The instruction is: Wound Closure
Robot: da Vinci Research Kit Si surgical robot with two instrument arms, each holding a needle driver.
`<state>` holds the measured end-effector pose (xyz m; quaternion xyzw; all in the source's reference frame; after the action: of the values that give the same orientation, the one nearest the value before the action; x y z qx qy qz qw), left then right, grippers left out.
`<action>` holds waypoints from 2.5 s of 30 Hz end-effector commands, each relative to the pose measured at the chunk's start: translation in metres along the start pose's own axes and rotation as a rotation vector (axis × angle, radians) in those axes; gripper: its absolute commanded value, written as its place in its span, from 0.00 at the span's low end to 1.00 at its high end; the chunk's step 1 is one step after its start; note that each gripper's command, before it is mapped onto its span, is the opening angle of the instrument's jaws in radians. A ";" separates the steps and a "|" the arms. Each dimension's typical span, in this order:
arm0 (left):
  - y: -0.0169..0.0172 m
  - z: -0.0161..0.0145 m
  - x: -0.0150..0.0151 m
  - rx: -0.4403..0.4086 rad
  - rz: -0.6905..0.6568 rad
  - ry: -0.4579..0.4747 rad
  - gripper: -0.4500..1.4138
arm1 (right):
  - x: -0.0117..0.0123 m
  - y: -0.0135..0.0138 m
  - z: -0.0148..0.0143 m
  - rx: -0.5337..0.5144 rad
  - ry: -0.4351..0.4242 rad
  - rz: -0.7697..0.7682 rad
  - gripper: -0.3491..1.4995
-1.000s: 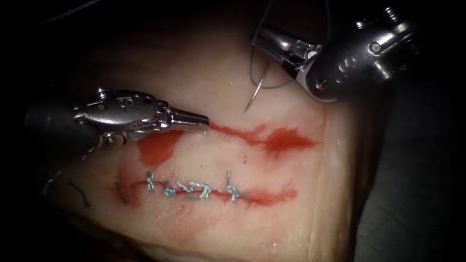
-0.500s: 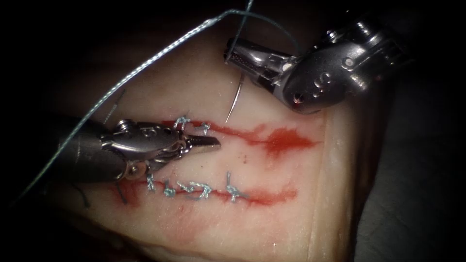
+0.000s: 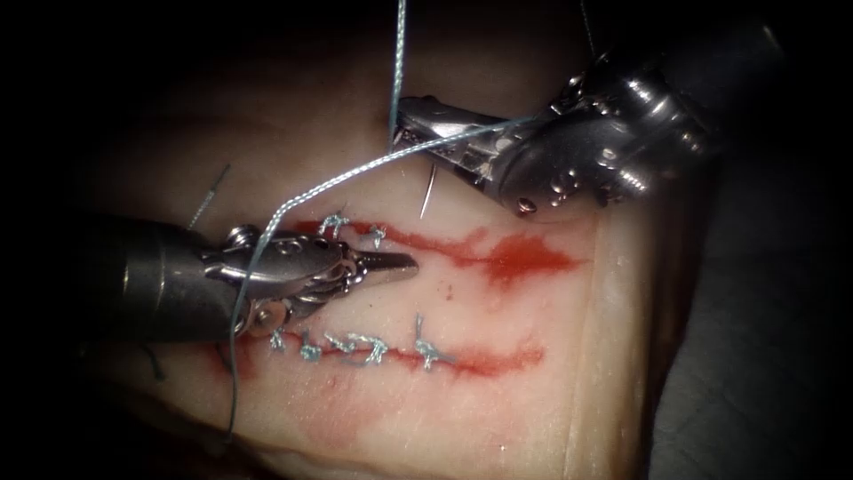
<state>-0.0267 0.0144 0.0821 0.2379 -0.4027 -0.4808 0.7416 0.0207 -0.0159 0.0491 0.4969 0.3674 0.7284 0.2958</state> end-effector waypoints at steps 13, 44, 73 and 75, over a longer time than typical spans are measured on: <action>0.0010 0.0021 0.0019 -0.029 -0.073 0.103 0.00 | -0.0004 0.0016 0.0020 -0.092 -0.002 -0.030 0.00; 0.0012 0.0013 0.0014 -0.021 -0.086 0.122 0.00 | -0.0006 0.0034 0.0035 -0.169 -0.002 -0.139 0.00; 0.0013 0.0012 0.0014 -0.021 -0.097 0.123 0.00 | -0.0020 0.0047 0.0039 -0.191 -0.027 -0.123 0.00; 0.0013 0.0013 0.0015 -0.022 -0.097 0.122 0.00 | -0.0020 0.0047 0.0039 -0.189 -0.026 -0.111 0.00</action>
<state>-0.0262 0.0136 0.0837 0.2786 -0.3390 -0.5052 0.7431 0.0237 -0.0193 0.0526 0.4555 0.3180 0.7358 0.3872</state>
